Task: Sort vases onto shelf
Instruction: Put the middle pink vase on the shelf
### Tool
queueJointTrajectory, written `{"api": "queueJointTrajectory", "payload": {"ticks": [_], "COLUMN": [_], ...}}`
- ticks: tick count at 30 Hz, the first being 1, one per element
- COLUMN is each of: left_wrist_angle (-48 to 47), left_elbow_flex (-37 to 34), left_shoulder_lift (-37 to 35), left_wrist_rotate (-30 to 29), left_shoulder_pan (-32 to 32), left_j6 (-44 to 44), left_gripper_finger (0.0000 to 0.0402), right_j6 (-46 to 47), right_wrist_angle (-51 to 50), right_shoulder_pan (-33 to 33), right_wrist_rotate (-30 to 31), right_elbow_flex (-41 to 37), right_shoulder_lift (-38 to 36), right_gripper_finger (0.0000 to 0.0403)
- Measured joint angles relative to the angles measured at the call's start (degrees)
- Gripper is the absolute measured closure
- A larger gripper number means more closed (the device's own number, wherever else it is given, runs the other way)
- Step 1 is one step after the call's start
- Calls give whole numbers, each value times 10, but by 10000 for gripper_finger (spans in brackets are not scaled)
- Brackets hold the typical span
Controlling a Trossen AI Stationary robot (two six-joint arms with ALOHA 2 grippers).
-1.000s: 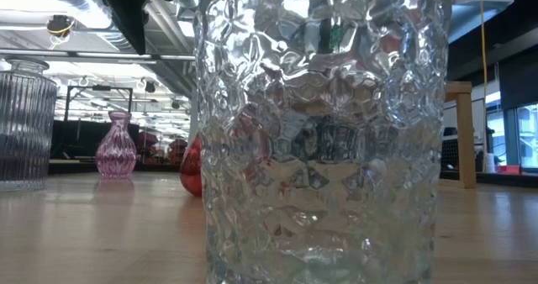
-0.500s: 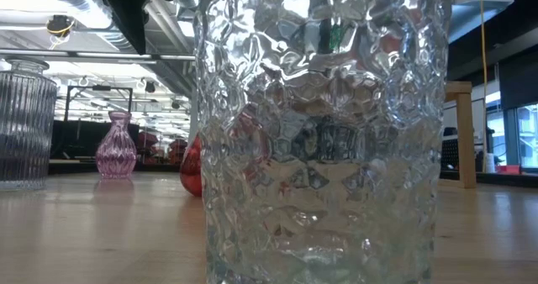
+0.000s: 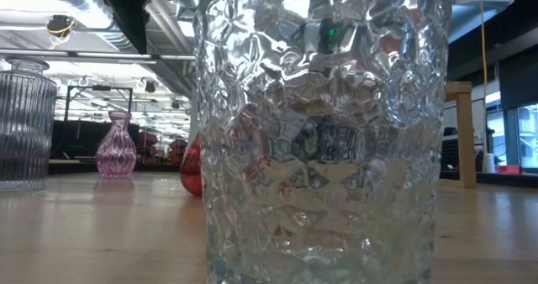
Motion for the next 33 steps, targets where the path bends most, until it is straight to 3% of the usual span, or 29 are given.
{"api": "queueJointTrajectory", "payload": {"ticks": [11, 17, 24, 28, 33], "left_wrist_angle": [2, 2, 3, 8, 31], "left_elbow_flex": [0, 0, 0, 0, 0], "left_shoulder_lift": [0, 0, 0, 0, 0], "left_wrist_rotate": [0, 0, 0, 0, 0], "left_shoulder_pan": [0, 0, 0, 0, 0], "left_j6": [0, 0, 0, 0, 8], "left_gripper_finger": [230, 230, 230, 230, 230], "right_j6": [-28, -74, -127, -105, -88], "right_wrist_angle": [32, 5, -88, -164, -182], "right_shoulder_pan": [1, 28, 95, 103, 94], "right_wrist_rotate": [8, -42, -54, -35, -27], "right_elbow_flex": [30, 80, 91, 90, 90], "right_shoulder_lift": [-1, -2, -2, -2, -2], "right_gripper_finger": [219, 221, 263, 293, 324]}}
